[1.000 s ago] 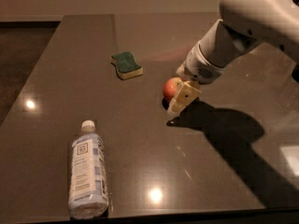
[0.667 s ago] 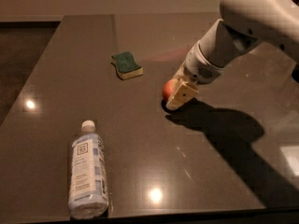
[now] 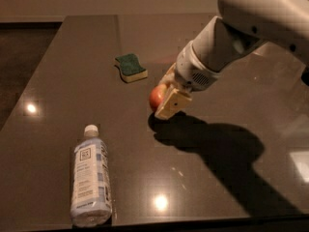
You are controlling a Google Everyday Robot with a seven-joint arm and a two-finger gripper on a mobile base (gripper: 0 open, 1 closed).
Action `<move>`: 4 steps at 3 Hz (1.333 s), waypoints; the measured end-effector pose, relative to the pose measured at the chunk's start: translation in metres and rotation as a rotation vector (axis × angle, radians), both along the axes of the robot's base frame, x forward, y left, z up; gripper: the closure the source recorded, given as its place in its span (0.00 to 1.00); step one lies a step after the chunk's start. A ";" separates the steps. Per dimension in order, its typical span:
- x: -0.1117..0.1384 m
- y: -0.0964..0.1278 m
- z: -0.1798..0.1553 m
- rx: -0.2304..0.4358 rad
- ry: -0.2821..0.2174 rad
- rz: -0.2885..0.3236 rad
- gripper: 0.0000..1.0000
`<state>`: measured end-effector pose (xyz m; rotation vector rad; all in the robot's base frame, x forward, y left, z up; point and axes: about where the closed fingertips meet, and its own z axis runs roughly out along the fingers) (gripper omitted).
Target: Move apple near blue plastic bottle
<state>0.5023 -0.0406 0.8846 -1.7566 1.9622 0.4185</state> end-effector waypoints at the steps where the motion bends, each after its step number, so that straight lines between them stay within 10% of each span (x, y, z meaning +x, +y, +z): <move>1: -0.027 0.029 -0.003 0.008 0.013 0.091 1.00; 4: -0.059 0.070 -0.018 -0.004 0.036 0.202 0.86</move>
Offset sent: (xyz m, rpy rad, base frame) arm -0.0584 0.0598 -0.0177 0.0047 0.0406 0.2081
